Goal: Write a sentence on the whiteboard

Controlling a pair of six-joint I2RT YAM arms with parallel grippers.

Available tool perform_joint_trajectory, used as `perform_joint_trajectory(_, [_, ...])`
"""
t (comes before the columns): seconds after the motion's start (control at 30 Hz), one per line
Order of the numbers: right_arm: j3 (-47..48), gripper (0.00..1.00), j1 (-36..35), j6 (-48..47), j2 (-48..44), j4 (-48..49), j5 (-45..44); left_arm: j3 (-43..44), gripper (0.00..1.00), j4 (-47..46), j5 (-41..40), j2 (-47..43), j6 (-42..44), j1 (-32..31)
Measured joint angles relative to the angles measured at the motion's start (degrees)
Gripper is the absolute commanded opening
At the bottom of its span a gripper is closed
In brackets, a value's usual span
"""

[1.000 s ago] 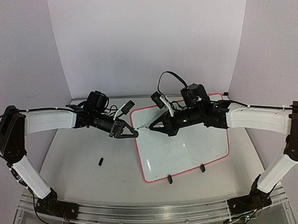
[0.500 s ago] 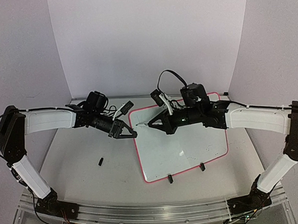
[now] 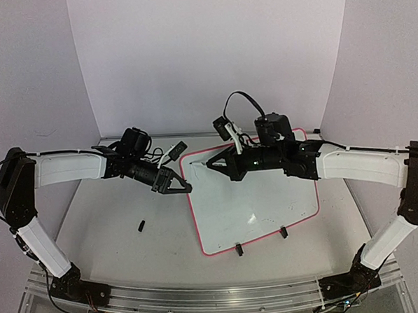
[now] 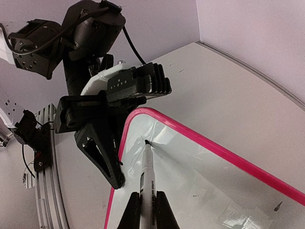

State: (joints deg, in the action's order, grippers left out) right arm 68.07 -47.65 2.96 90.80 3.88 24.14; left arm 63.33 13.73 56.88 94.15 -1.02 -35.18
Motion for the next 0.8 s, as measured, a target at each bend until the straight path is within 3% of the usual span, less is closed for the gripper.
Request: perform_joint_trajectory(0.8, [-6.4,0.00,0.4,2.2,-2.9,2.7,0.8,0.0,0.00,0.4,0.1,0.0,0.2,0.0])
